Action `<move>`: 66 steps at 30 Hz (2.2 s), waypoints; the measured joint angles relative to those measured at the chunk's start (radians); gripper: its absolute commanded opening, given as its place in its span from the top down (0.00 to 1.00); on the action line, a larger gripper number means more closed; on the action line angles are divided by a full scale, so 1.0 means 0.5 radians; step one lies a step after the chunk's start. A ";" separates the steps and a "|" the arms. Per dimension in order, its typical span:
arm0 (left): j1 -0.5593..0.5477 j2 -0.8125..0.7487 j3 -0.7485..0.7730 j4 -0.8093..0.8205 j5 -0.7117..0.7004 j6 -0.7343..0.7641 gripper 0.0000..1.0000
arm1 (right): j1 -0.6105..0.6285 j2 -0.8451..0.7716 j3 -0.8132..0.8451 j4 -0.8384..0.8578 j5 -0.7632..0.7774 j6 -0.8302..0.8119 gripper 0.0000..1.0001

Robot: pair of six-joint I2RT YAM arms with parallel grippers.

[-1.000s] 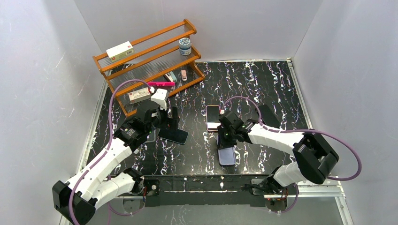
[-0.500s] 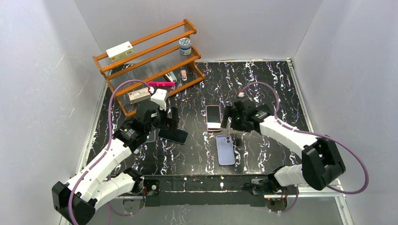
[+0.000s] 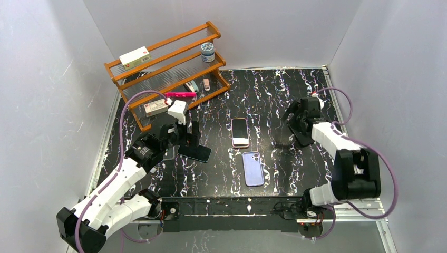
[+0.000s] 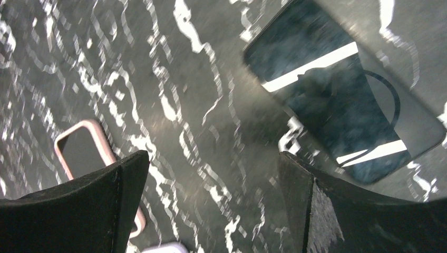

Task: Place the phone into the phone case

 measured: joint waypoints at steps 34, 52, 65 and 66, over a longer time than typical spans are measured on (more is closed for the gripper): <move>0.000 -0.007 -0.008 -0.001 0.007 0.001 0.02 | -0.429 0.789 0.307 0.649 -0.503 -0.100 0.07; -0.001 -0.007 -0.008 -0.002 0.007 0.001 0.02 | -0.075 0.527 0.089 0.323 -0.698 0.003 0.20; 0.000 -0.007 -0.008 -0.002 0.006 0.000 0.02 | -0.040 0.127 -0.181 -0.146 -0.620 0.218 0.20; 0.000 -0.007 -0.008 -0.001 0.006 0.000 0.02 | -0.040 0.105 -0.181 -0.220 -0.593 0.246 0.19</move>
